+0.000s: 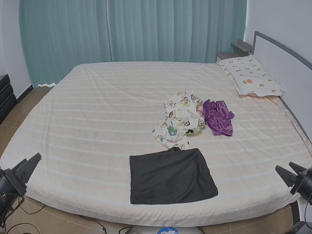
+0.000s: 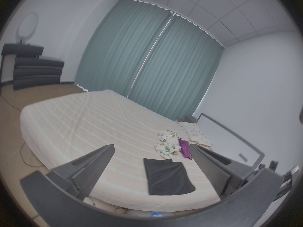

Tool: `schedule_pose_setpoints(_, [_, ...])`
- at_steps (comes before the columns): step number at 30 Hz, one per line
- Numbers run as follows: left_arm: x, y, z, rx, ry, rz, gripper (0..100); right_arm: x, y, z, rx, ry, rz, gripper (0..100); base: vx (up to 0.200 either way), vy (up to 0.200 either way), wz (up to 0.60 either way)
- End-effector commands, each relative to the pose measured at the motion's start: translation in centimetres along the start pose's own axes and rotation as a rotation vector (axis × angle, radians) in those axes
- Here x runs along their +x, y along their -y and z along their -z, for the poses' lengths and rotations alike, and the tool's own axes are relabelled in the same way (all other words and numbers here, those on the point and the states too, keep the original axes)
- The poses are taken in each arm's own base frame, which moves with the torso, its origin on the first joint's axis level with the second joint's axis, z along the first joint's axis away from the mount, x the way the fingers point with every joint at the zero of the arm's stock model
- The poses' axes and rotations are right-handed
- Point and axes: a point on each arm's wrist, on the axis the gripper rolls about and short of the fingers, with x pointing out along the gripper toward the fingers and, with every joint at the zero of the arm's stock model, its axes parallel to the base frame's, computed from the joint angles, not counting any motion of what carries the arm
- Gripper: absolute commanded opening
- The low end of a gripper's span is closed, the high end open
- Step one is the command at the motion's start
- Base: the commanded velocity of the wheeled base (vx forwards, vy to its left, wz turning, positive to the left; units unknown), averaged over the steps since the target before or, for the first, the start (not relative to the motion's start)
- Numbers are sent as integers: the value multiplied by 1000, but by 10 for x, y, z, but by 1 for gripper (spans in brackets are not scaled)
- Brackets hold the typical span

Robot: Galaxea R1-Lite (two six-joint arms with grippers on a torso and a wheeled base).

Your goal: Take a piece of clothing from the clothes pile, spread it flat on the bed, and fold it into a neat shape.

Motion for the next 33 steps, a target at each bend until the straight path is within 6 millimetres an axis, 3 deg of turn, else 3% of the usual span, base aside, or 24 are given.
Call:
schedule_pose_setpoints(1, [-53, -22, 27, 156, 158, -90, 100, -46, 4, 32, -66, 122, 12, 100, 0, 0, 0])
schedule_pose_setpoints(5, [-59, -24, 28, 202, 208, -170, 100, -49, 3, 29, -145, 152, 15, 100, 0, 0, 0])
schedule_pose_setpoints(11, [-62, -22, 29, 332, 253, -343, 100, -57, -5, 6, -227, 242, 31, 100, 0, 0, 0])
schedule_pose_setpoints(18, [-71, -20, 35, 461, 310, -416, 100, -68, -2, 24, -299, 245, 16, 100, 0, 0, 0])
schedule_pose_setpoints(22, [-63, -33, 60, 478, 242, -413, 100, -74, 7, 63, -371, 178, 51, 100, 0, 0, 0])
schedule_pose_setpoints(25, [-57, -42, 76, 479, 183, -427, 100, -77, 5, 65, -370, 190, 56, 100, 0, 0, 0])
schedule_pose_setpoints(33, [-63, -42, 81, 485, 212, -278, 100, -76, 6, 66, -342, 189, 67, 100, 0, 0, 0])
